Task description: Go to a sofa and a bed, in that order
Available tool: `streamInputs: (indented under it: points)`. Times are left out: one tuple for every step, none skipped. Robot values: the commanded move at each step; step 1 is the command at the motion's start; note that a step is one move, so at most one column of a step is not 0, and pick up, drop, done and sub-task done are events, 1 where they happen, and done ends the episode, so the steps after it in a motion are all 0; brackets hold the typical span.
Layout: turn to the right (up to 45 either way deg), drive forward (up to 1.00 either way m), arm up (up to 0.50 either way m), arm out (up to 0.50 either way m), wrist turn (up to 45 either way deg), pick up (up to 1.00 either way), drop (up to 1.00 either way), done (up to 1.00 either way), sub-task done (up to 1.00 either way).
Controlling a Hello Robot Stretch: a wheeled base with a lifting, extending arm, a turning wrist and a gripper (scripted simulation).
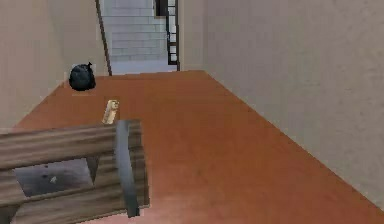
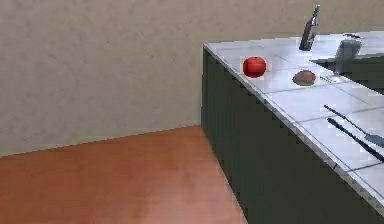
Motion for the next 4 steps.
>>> streamInputs:
  points:
    - [15.0,0.0,0.0,0.0,0.0,0.0,0.0,0.0,0.0]
    - [0.0,1.0,0.0,0.0,0.0,0.0,0.0,0.0,0.0]
    - [6.0,0.0,0.0,0.0,0.0,0.0,0.0,0.0,0.0]
    - [3.0,0.0,0.0,0.0,0.0,0.0,0.0,0.0,0.0]
